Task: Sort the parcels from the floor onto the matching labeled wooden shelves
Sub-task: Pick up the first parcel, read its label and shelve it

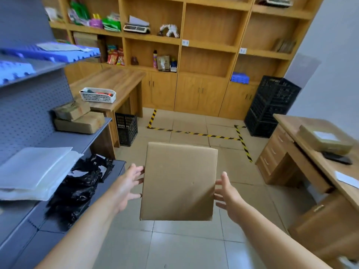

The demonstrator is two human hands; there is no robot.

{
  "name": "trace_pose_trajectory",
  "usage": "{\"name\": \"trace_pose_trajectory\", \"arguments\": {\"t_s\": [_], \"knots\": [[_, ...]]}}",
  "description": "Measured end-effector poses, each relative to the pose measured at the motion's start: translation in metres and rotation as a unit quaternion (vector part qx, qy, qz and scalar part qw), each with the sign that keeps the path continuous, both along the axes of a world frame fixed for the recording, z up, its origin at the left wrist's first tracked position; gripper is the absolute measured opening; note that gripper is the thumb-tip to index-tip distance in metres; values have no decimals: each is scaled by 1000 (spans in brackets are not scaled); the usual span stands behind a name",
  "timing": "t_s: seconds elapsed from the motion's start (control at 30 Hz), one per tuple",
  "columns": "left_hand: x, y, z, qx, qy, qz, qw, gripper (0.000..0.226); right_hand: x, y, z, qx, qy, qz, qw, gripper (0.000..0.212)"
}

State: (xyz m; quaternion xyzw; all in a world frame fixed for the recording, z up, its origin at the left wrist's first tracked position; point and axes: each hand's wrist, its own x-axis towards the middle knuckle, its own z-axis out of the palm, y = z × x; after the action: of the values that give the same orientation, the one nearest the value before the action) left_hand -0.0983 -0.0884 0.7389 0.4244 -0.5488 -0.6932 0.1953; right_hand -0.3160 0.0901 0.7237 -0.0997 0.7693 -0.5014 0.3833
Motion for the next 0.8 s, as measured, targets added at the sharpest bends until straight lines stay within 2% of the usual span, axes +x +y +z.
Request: {"name": "trace_pose_trajectory", "arguments": {"t_s": [0.27, 0.53, 0.67, 0.8], "knots": [[9, 14, 100, -43, 35, 3, 998, 56, 7, 24, 98, -88, -50, -8, 995, 78], [28, 28, 145, -54, 59, 9, 997, 48, 20, 35, 143, -137, -61, -18, 989, 82], [35, 30, 165, -52, 79, 8, 995, 47, 24, 38, 155, -144, -80, 7, 986, 95], [38, 31, 182, -62, 89, 1, 994, 51, 29, 37, 163, -163, -79, 46, 982, 81]]}}
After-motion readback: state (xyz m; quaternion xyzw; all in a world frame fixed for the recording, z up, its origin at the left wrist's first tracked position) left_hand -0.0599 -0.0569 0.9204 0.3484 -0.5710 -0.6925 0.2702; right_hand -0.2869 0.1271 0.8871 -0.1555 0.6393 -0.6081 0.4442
